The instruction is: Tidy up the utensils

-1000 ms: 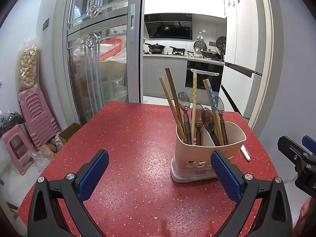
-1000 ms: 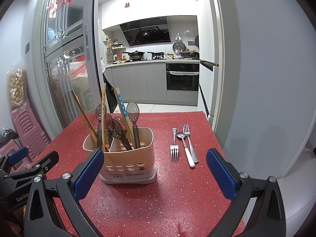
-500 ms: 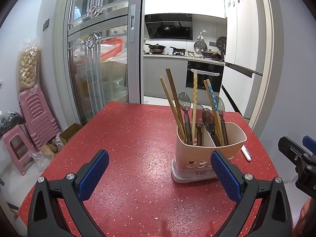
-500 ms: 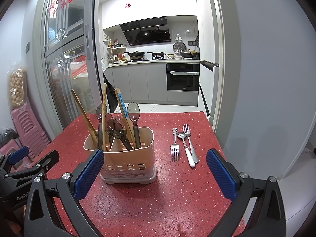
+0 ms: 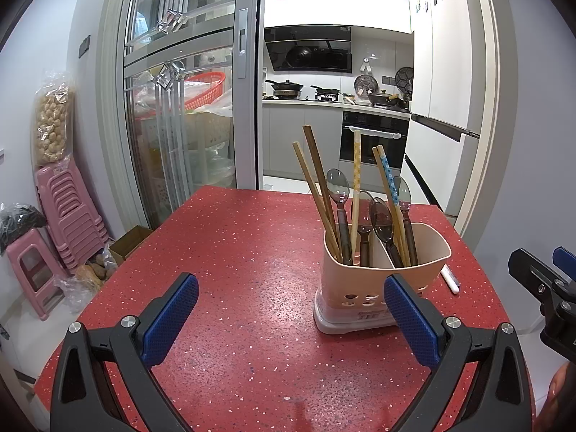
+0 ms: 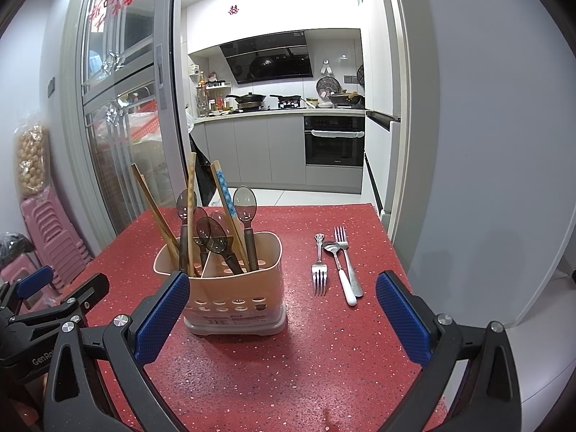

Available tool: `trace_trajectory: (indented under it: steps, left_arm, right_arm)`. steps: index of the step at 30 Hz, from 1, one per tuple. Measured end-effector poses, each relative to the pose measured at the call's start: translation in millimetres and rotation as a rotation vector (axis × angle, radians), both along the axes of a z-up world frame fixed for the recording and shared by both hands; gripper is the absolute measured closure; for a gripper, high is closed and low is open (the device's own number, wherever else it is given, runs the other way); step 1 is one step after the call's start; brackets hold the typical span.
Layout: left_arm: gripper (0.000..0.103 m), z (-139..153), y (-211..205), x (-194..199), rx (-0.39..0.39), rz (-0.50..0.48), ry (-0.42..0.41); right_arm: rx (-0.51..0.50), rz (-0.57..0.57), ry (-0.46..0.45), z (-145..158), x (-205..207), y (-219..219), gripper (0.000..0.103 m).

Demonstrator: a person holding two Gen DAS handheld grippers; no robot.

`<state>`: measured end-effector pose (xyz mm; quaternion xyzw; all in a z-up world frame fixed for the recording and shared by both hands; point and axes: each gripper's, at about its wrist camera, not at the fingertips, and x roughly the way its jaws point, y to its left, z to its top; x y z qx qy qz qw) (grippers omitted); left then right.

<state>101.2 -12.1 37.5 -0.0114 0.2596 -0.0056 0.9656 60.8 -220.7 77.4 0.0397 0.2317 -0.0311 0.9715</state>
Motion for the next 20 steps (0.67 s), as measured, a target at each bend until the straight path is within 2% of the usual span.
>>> trace_trajectory:
  steps: [20]
  left_arm:
    - [0.0,2.3,-3.9,-0.5,0.004,-0.013,-0.002]
  right_arm:
    - [0.001,0.004,0.002,0.0,0.5,1.3,0.0]
